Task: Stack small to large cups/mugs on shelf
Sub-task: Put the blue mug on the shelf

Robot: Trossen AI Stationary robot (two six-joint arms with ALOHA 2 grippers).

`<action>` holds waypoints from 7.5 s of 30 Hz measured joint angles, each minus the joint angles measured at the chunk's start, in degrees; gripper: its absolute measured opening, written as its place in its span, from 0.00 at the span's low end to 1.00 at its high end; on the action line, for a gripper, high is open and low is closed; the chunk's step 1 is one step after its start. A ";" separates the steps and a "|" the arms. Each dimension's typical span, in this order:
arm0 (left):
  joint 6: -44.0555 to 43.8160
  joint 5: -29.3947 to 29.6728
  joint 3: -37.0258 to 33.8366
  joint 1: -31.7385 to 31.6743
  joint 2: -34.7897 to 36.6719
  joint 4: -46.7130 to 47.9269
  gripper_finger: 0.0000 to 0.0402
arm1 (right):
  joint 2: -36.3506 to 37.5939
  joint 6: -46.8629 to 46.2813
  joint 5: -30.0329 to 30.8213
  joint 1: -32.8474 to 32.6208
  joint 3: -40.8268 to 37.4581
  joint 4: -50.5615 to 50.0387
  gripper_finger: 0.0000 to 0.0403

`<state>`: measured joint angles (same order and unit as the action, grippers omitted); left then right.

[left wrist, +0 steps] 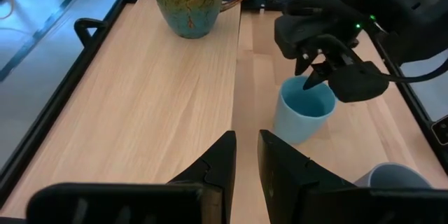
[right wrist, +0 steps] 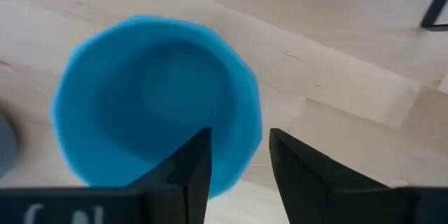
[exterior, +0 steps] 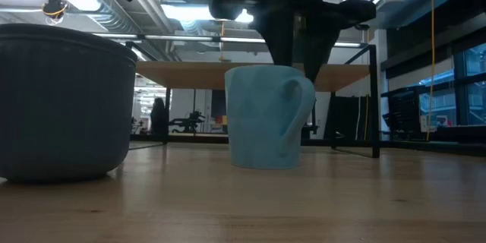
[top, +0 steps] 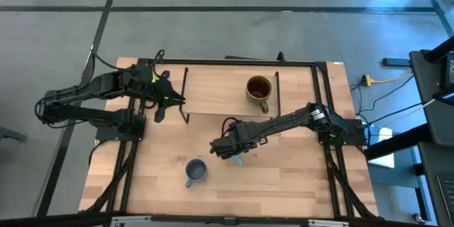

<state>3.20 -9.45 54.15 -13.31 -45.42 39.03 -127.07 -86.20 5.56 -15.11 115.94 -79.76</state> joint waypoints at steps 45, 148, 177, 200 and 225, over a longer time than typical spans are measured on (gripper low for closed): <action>0.31 1.53 0.00 -0.01 -0.01 1.33 0.14 | 0.76 2.98 0.55 1.20 -2.30 3.34 0.06; -12.07 2.29 -9.09 4.12 -5.58 -10.81 0.14 | 11.74 45.89 12.83 13.94 19.02 -3.03 0.06; -10.43 2.83 -9.09 3.81 -5.58 -17.71 0.14 | 11.67 40.31 7.37 19.82 19.02 -2.76 0.07; -2.49 -12.83 4.20 -16.36 -23.70 -18.27 0.14 | 11.06 41.45 5.52 23.67 17.77 -0.64 0.07; -0.08 -14.56 7.82 -19.84 -27.72 -13.71 0.14 | 8.59 44.23 -0.47 27.44 17.73 -0.63 0.07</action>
<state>3.12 -24.01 61.98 -33.15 -73.14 25.31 -118.48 -41.97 5.08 12.32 133.67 -80.38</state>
